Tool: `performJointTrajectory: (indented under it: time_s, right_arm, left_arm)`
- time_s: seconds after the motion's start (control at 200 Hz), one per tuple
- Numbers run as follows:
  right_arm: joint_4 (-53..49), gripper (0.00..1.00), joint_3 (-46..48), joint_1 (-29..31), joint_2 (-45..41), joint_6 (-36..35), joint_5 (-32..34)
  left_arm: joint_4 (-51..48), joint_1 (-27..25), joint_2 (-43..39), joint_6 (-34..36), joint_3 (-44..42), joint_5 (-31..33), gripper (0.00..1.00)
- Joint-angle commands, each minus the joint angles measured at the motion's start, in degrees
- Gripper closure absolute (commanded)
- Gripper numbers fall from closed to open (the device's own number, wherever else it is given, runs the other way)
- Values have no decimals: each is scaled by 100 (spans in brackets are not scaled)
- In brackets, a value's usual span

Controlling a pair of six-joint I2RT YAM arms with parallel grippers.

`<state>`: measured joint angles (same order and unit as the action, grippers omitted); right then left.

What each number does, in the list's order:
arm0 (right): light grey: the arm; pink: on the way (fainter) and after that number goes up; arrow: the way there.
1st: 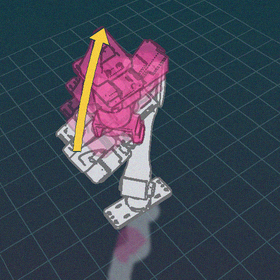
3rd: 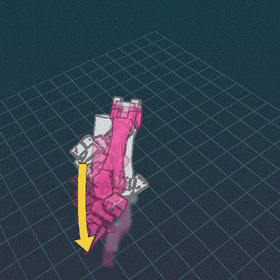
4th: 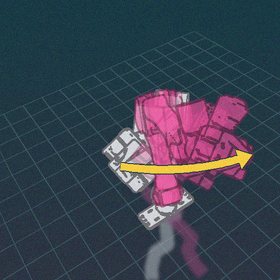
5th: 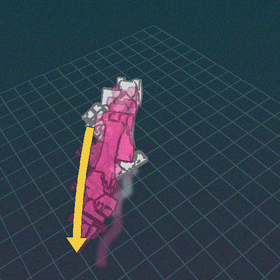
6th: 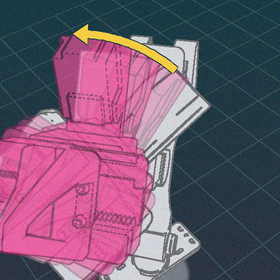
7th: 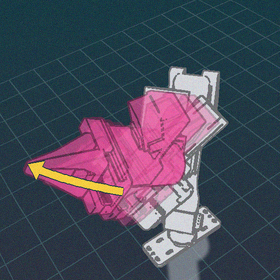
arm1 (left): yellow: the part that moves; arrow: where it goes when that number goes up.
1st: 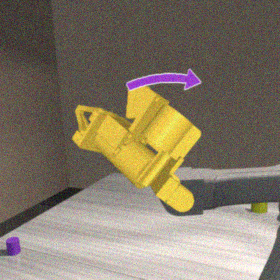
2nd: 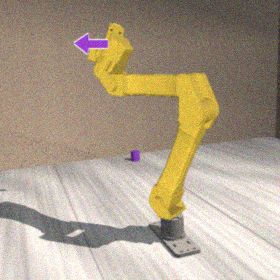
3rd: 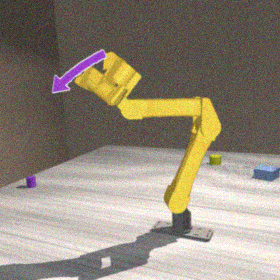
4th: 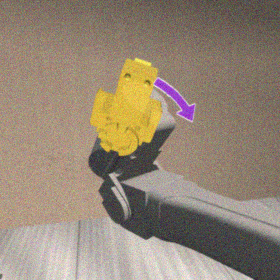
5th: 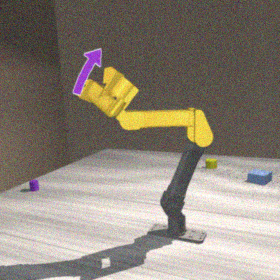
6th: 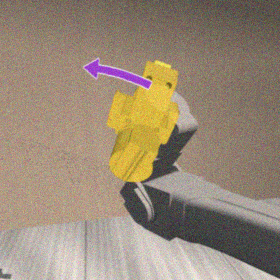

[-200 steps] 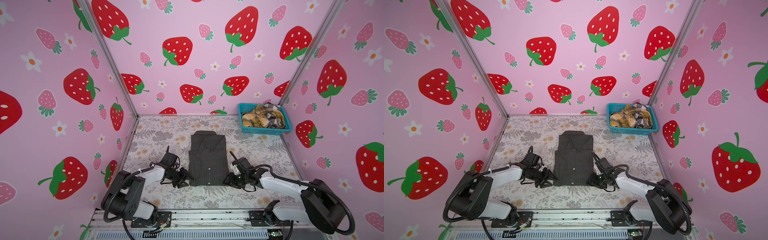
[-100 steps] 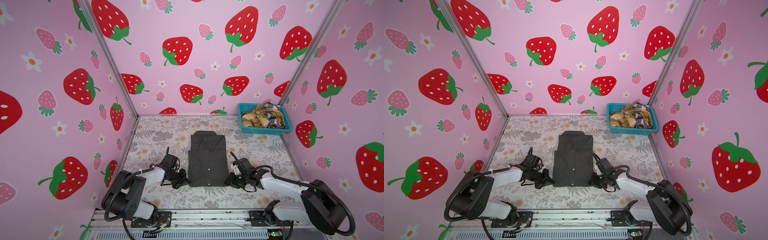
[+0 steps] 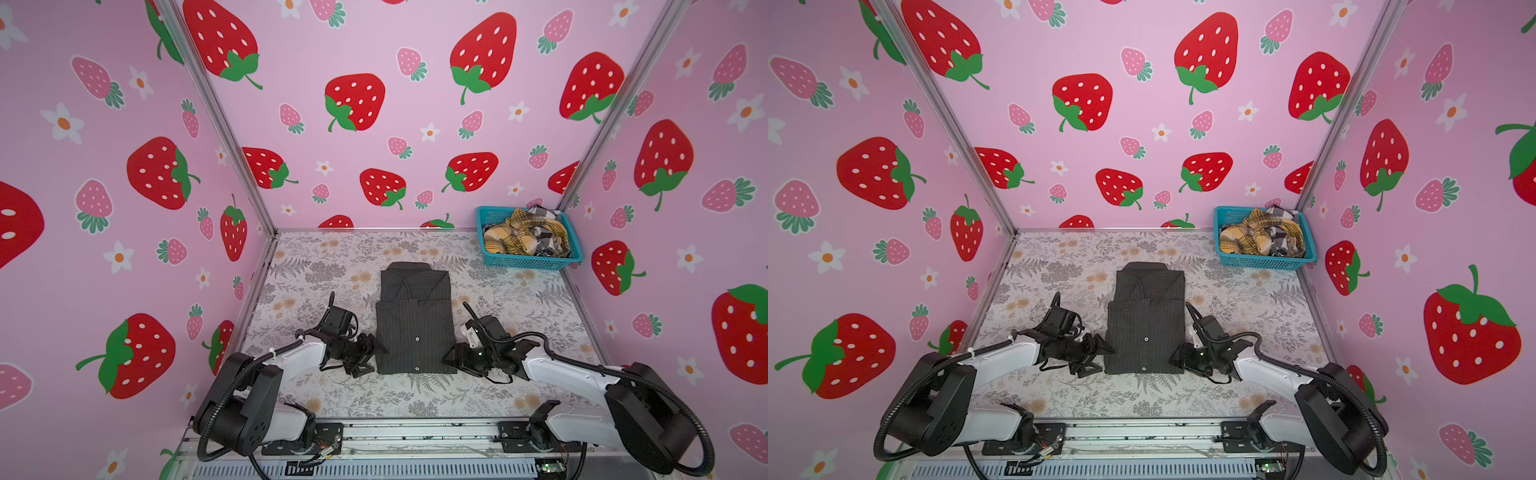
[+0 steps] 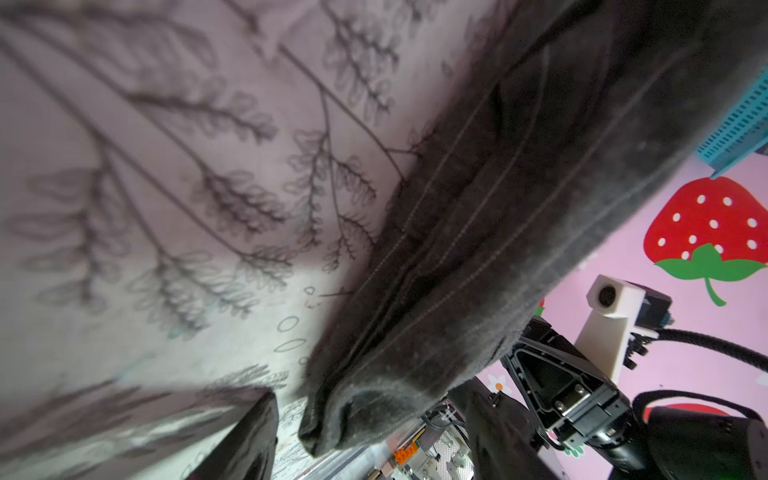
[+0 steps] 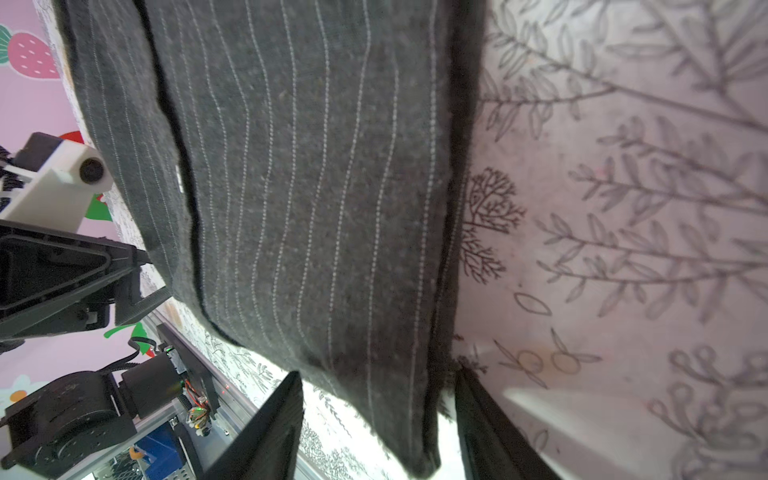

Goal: Fold and stack the long sleeve shirts

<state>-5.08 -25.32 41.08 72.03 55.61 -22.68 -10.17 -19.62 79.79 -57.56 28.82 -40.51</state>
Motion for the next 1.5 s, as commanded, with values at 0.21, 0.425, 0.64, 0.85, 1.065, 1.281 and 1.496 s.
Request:
performJointTrajectory:
  time_s: [0.21, 0.425, 0.64, 0.85, 1.065, 1.281, 1.496]
  right_arm:
    - [167, 65, 84, -65, 485, 177, 140]
    - [83, 93, -48, -69, 425, 134, 108]
    - [-464, 100, -150, -31, -7, -49, 106]
    - [-944, 100, -246, 76, -380, -123, 53]
    - [-1364, 100, -405, 277, -678, -121, 230]
    - [-1725, 100, -556, 293, -714, -182, 317]
    - [-1841, 100, -461, 423, -1012, -53, 405]
  left_arm:
    - [388, 19, 809, -150, -267, 298, 55]
    - [255, 28, 623, -163, -271, 317, 87]
    - [-10, 13, 158, -199, -289, 316, 100]
    - [-118, -110, -334, -469, -377, 273, 100]
    - [-622, -209, -1099, -607, -448, 441, 100]
    - [-694, -213, -1271, -679, -529, 474, 100]
    - [-1078, -244, -1660, -634, -528, 597, 100]
